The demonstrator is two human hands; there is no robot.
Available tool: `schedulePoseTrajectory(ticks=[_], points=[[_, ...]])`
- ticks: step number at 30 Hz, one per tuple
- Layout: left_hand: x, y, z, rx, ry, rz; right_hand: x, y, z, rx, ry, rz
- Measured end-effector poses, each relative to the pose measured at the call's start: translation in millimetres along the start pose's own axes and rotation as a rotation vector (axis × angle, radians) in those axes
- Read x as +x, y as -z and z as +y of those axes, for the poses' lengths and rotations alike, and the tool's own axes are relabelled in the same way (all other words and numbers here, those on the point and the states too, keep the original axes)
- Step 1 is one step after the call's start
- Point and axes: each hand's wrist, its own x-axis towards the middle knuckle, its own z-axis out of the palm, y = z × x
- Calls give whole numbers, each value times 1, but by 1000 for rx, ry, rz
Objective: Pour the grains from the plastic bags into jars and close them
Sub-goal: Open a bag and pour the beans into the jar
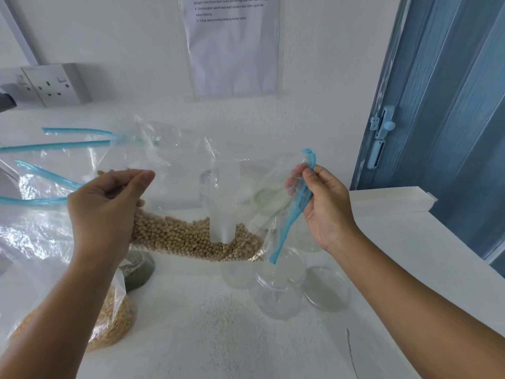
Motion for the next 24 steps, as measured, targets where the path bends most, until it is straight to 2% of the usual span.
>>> schedulePoseTrajectory(ticks=[24], points=[[20, -2, 3, 27, -105, -85, -10, 8, 6, 74, -33, 10]])
